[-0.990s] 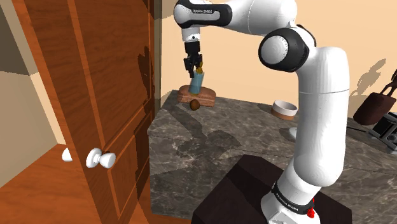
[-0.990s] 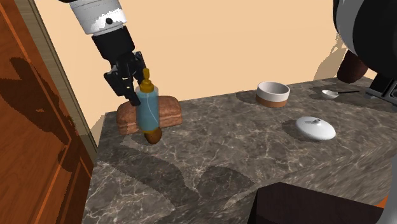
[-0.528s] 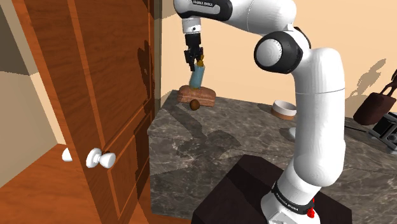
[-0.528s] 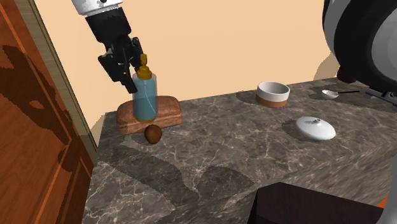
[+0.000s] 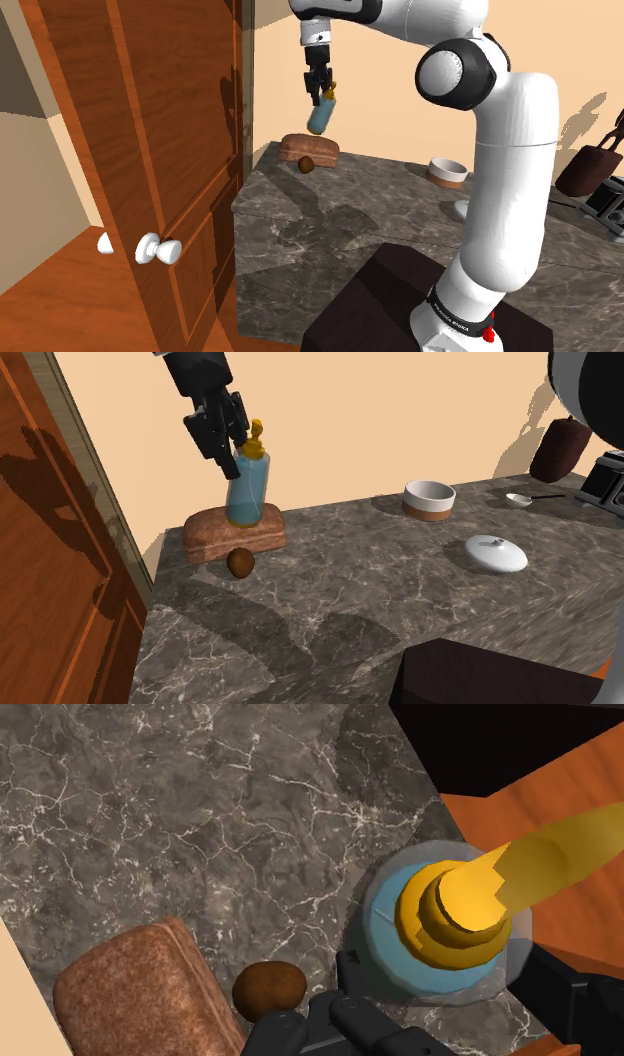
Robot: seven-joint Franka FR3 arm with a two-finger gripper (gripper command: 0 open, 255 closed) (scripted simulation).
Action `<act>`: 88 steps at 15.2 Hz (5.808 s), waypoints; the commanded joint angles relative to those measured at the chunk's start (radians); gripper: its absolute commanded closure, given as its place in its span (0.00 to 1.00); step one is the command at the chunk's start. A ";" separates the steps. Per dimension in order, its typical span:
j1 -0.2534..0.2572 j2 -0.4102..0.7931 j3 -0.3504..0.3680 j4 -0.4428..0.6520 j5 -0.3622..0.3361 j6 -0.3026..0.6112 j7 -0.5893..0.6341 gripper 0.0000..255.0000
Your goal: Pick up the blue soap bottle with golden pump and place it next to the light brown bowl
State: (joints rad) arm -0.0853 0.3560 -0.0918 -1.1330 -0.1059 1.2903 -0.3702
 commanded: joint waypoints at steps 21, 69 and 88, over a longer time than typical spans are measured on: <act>-0.216 -0.464 -0.195 -0.619 -0.127 0.229 -0.389 1.00; -0.662 -0.121 -0.652 -0.496 0.034 0.589 -1.258 1.00; -0.671 -0.063 -0.635 -0.689 0.065 0.826 -1.242 1.00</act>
State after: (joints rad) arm -0.7528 0.2834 -0.7294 -1.8193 -0.0472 2.1047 -1.6096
